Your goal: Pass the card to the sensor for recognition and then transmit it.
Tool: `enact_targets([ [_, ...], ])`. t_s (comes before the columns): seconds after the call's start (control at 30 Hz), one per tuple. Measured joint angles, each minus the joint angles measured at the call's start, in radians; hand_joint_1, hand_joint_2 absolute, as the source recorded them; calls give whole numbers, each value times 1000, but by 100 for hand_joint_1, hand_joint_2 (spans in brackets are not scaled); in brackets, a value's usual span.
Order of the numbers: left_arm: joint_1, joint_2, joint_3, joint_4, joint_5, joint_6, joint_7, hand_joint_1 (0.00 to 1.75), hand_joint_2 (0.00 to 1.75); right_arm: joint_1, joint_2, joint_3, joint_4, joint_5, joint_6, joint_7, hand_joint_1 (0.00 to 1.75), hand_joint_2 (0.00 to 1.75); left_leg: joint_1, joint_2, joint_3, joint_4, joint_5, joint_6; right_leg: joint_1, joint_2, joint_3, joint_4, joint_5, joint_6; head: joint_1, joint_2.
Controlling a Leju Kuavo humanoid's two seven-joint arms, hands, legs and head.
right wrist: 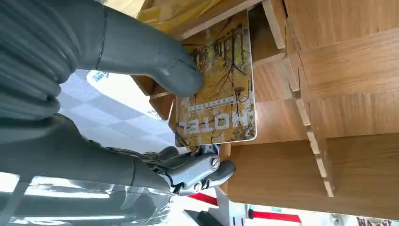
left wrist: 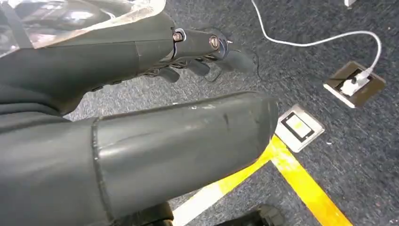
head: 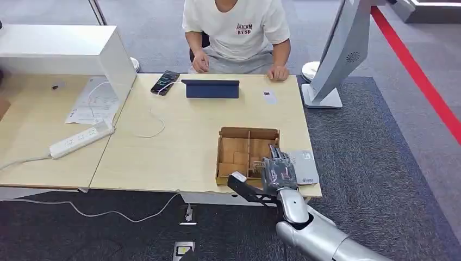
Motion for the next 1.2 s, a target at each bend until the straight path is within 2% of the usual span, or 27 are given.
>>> enact_targets([
  [0.1,-1,0,0,0,0,0,5,0,0,3,-1,-3,-4,5,-7,1,154,175,0,0,0,0,0,0,0,0,0,0,0,0,0,0],
  [0.13,-1,1,0,0,0,0,6,0,0,3,-1,-3,-4,6,-10,1,161,175,0,0,0,0,0,0,0,0,0,0,0,0,0,0],
  [0.17,-1,1,0,0,0,0,6,0,0,3,-1,-3,-4,7,-12,0,175,175,0,0,0,0,0,0,0,0,0,0,0,0,0,0],
  [0.3,0,1,0,0,-9,0,5,0,0,3,-2,-5,-4,25,-41,-1,175,175,0,0,0,0,0,0,0,0,0,0,0,0,0,0],
  [0.5,-2,1,0,0,-29,0,5,0,0,-10,-15,-22,-50,90,-103,50,175,175,0,0,0,0,0,0,0,0,0,0,0,0,0,0],
  [0.63,-4,1,0,0,-31,0,2,0,0,-28,-34,-41,-106,125,-117,77,175,175,0,0,-1,0,0,0,0,0,0,0,0,0,0,0],
  [0.93,-6,0,0,0,-36,0,-23,0,0,-65,-60,-73,-177,166,-130,90,175,175,0,0,-1,0,0,0,0,0,0,0,0,0,0,0],
  [1.07,-6,-2,0,1,-35,0,-30,0,0,-77,-69,-88,-203,180,-124,90,175,175,0,0,-1,0,0,0,0,0,0,0,0,0,0,0],
  [1.2,-14,-3,-3,1,-34,-6,-17,0,0,-104,-75,-98,-230,211,-30,90,175,175,0,0,-1,0,0,0,0,0,-1,0,0,0,0,0],
])
